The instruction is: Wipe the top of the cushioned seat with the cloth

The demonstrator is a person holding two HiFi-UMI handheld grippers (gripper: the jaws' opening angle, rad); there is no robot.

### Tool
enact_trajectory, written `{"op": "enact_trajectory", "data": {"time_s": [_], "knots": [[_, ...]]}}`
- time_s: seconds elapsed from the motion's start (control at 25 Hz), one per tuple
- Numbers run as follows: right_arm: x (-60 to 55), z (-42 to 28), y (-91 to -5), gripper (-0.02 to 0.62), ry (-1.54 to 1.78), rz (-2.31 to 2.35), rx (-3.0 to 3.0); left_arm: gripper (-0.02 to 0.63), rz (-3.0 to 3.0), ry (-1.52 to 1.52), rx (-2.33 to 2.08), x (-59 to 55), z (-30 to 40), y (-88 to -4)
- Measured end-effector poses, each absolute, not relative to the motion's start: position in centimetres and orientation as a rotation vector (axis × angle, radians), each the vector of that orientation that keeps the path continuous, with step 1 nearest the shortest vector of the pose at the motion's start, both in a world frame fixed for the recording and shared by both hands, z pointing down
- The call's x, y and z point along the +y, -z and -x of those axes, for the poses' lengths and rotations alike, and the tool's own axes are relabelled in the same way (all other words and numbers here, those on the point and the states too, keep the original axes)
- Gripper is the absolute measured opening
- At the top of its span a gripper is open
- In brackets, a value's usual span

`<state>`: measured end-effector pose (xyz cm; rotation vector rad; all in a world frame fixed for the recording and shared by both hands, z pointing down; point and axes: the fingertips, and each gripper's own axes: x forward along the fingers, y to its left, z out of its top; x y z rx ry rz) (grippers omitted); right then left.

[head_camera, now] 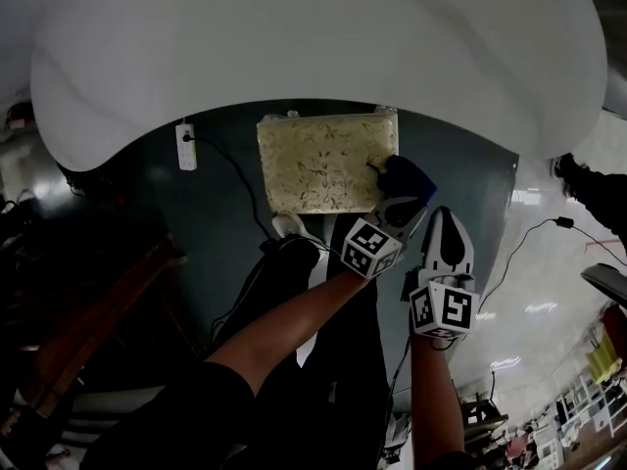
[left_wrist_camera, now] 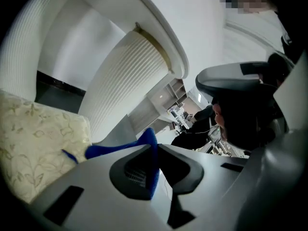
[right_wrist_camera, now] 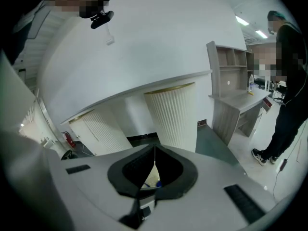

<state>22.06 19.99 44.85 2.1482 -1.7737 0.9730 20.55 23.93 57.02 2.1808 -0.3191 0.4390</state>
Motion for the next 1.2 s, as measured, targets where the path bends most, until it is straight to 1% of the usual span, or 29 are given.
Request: {"op": "enact_trajectory", "data": {"time_s": [0.12, 0.24, 0.48, 0.72, 0.84, 1.0, 1.2], "knots": [[20.6, -20.3, -41.8, 0.038, -0.948, -2.13, -1.83, 0.049, -2.19, -0.405, -0.329, 24.8, -18.2, -53.5], [22.2, -18.3, -36.9, 0.038, -0.893, -2.129, -1.898, 0.049, -2.231, -0.36, -0.341, 26.4, -15.1, -48.1], [23.6, -13.6, -27.3, 0.038, -0.792, -2.215, -2.036, 0.049, -2.333, -0.242, -0.412, 25.4, -9.0, -37.5], [22.9, -5.9, -19.5, 0.038, -0.736, -2.117, -2.201, 0.049, -2.425, -0.194, -0.623, 22.5, -0.1, -25.8], [22.1, -2.4, -15.6, 0.038, -0.729, -2.046, -2.272, 0.049, -2.458, -0.119, -0.726, 22.2, 3.6, -20.3], [19.8, 1.4, -10.3, 0.038, -0.639, -1.95, -2.378, 0.049, -2.487, -0.033, -0.88, 21.0, 7.8, -14.1], [18.4, 5.5, -4.6, 0.038, -0.517, -1.866, -2.476, 0.048, -2.569, -0.04, -1.068, 19.9, 13.0, -8.1]]}}
